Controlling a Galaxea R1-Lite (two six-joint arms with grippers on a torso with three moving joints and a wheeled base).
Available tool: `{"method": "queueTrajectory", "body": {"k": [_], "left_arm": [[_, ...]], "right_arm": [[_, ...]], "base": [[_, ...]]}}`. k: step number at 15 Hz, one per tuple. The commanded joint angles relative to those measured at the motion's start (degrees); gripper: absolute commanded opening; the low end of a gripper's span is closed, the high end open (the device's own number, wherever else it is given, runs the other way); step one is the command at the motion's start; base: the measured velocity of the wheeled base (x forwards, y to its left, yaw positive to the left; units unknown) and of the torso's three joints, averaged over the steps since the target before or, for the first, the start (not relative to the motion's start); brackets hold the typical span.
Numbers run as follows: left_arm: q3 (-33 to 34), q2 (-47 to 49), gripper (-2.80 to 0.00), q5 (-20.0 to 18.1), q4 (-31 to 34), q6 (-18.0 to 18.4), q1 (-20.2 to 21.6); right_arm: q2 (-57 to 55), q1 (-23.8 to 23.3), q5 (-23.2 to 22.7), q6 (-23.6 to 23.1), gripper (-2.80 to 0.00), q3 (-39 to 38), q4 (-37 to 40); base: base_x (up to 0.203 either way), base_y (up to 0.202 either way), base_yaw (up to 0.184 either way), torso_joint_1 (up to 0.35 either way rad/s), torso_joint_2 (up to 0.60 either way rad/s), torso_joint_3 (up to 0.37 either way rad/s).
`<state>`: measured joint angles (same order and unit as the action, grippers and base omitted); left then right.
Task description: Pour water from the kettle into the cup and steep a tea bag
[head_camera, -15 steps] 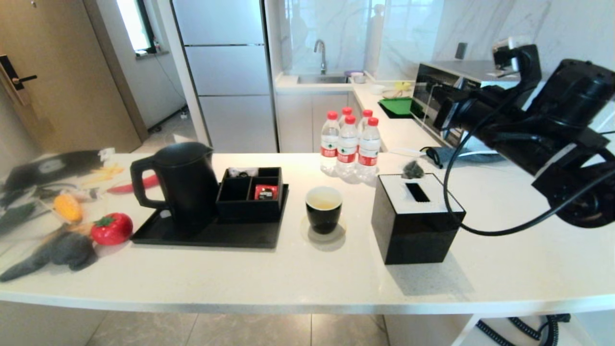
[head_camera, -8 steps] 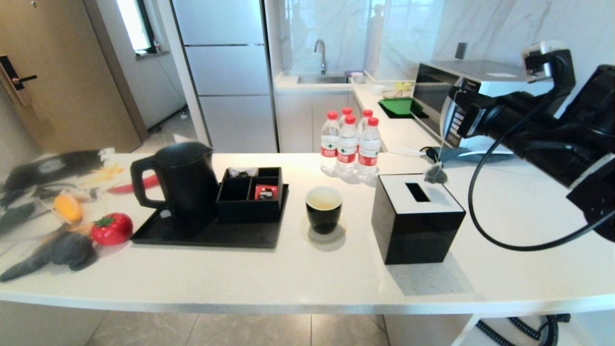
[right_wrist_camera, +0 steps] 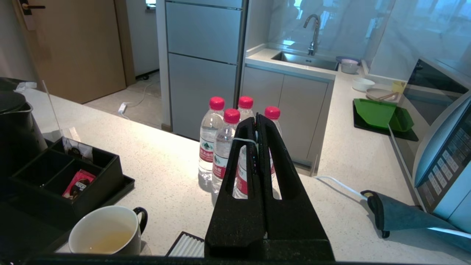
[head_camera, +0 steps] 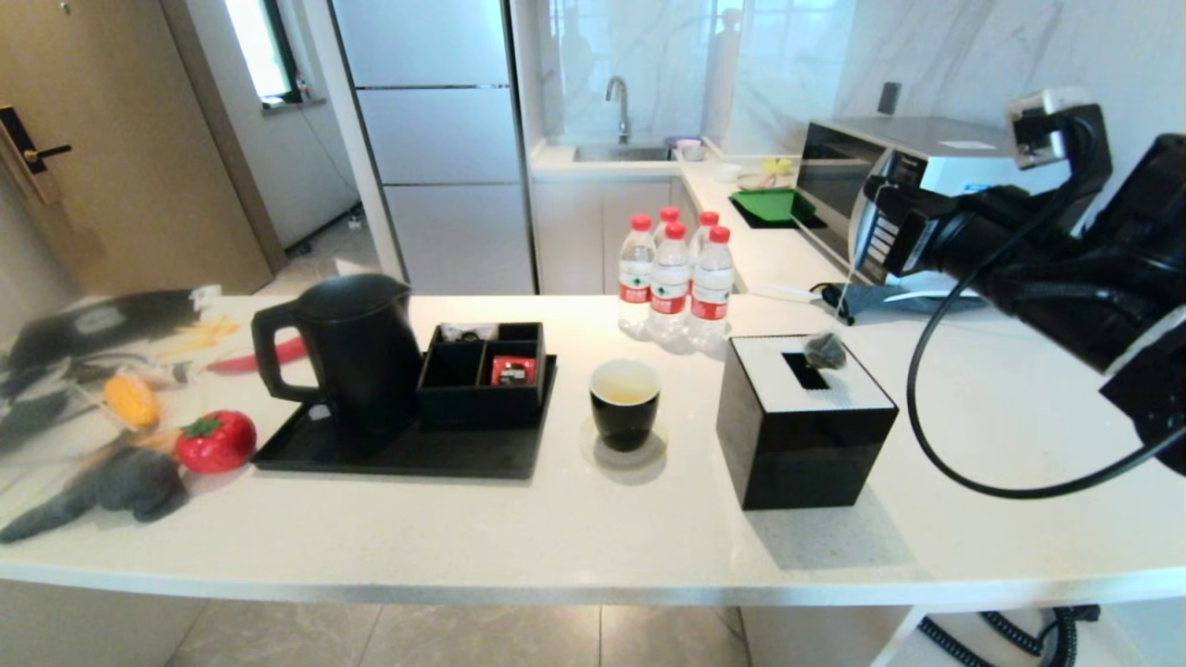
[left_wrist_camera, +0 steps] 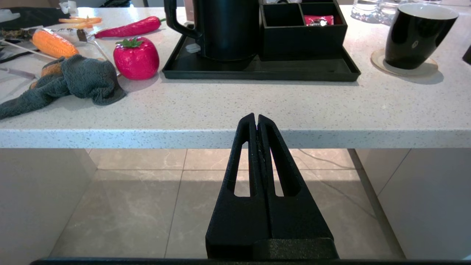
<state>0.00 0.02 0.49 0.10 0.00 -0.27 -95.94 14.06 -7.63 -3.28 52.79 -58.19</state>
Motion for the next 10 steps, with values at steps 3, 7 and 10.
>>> {"method": "queueTrajectory", "body": {"k": [3,7,10], "left_arm": [[0.0,0.0,-2.8,0.0,0.0,0.0,0.0],[0.0,0.0,-2.8,0.0,0.0,0.0,0.0],[0.0,0.0,-2.8,0.0,0.0,0.0,0.0]], "right_arm": [[-1.3,0.4,-0.1,-0.1,-2.8,-0.1,-0.3],[-2.3,1.1,-0.2,-0.1,-2.8,0.2,-0.3],[-2.6,1.4,-0.2,-0.1,-2.8,0.6,-0.3]], "base": [[0.0,0.0,0.0,0.0,0.0,0.0],[0.0,0.0,0.0,0.0,0.0,0.0],[0.0,0.0,0.0,0.0,0.0,0.0]]}}
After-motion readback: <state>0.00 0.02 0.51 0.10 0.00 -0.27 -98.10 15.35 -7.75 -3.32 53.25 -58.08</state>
